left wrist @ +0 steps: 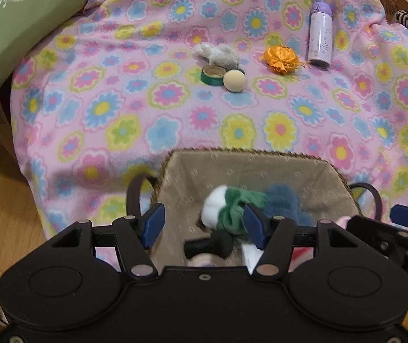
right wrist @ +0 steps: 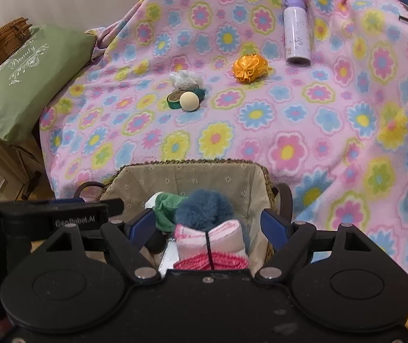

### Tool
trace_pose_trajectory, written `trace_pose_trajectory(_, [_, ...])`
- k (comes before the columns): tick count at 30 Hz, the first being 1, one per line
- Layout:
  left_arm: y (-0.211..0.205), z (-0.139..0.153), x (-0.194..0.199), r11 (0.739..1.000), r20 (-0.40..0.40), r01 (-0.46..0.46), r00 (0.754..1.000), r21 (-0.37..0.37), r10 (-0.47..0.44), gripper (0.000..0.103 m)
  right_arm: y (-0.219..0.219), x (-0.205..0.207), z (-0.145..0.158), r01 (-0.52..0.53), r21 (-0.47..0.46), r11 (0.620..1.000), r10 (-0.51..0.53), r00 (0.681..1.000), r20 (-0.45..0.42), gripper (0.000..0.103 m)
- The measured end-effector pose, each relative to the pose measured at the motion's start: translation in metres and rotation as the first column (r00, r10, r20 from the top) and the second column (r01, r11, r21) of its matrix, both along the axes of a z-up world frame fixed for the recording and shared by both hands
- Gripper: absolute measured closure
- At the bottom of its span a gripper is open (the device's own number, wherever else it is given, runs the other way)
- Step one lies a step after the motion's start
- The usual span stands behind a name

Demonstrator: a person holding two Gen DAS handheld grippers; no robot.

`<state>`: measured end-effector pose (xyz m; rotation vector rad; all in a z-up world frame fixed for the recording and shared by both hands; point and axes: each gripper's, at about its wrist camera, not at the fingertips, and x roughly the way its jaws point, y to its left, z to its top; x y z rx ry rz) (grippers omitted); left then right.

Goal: Organize soft objects
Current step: 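Withdraw both open grippers from the basket toward the remaining items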

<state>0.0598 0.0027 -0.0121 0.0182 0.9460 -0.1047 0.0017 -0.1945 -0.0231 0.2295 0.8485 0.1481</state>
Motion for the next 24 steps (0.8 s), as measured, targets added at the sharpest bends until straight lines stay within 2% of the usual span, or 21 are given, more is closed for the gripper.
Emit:
trace_pose_trajectory(2, [0.0,0.001,0.009,1.0,0.011,-0.002,1.0,0.023,0.002,0.04,-0.002,0.005,0.0,0.002,-0.004,1.0,-0.002,1.0,0.009,0.022])
trace_pose_trajectory(15, [-0.01,-0.003,0.069,0.991,0.033,0.034,0.999,0.128,-0.038,0.04,-0.023,0.062,-0.001,0.031,-0.065,0.997,-0.029,0.999,0.031,0.021])
trace_pose_trajectory(24, [-0.014,-0.011,0.111,0.988,0.029,0.049,0.998,0.15,-0.054,0.039,-0.031,0.105,-0.01,0.037,-0.101,0.994,-0.036,0.999,0.018,0.021])
